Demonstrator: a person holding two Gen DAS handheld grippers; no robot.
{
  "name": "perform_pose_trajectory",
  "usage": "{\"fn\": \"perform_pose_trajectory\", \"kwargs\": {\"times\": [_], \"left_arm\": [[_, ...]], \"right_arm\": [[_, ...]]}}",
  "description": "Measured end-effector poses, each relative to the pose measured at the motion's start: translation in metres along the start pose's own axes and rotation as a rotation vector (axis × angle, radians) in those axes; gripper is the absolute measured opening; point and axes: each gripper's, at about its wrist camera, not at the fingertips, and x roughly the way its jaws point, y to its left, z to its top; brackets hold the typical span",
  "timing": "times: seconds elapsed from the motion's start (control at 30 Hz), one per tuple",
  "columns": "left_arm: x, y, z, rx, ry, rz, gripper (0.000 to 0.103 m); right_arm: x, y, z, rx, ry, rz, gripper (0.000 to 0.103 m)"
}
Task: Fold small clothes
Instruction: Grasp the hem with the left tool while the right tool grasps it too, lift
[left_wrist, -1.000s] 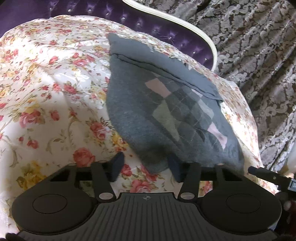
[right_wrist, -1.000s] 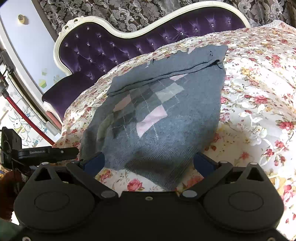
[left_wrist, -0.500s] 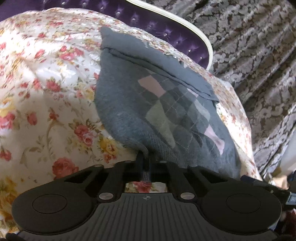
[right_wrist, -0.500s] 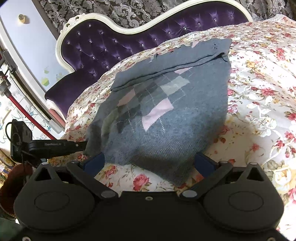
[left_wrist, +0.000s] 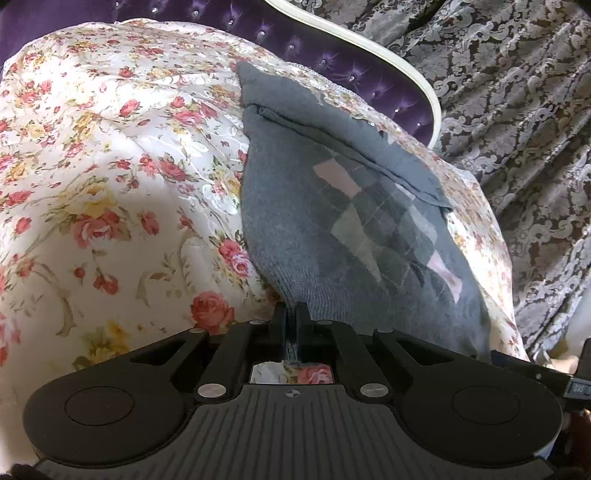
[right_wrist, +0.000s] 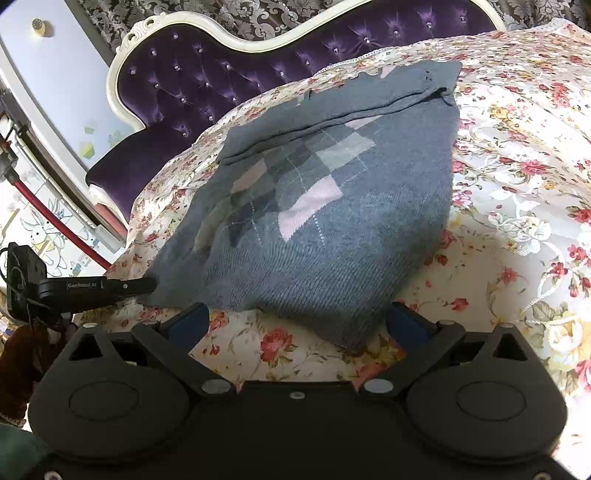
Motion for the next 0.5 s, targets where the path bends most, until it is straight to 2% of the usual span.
{"fn": "perform_pose_trajectory", "kwargs": {"times": [0.1, 0.27, 0.5], "left_arm": [[0.006, 0.001, 0.003, -0.014, 0.007, -0.011, 0.008], [0.012, -0.004, 0.006, -0.006, 0.005, -0.037, 0.028], [0.015, -0.016, 0.004, 0.049, -0.002, -0.044, 0.045]], "right_arm": [[0.003, -0.006, 0.001, 0.036, -0.006, 0.028, 0.103], [0.007, -0.015, 0.003, 0.095, -0.031, 0.085, 0.103], [0.007, -0.019, 0.002, 0.108, -0.041, 0.11, 0.102]]}}
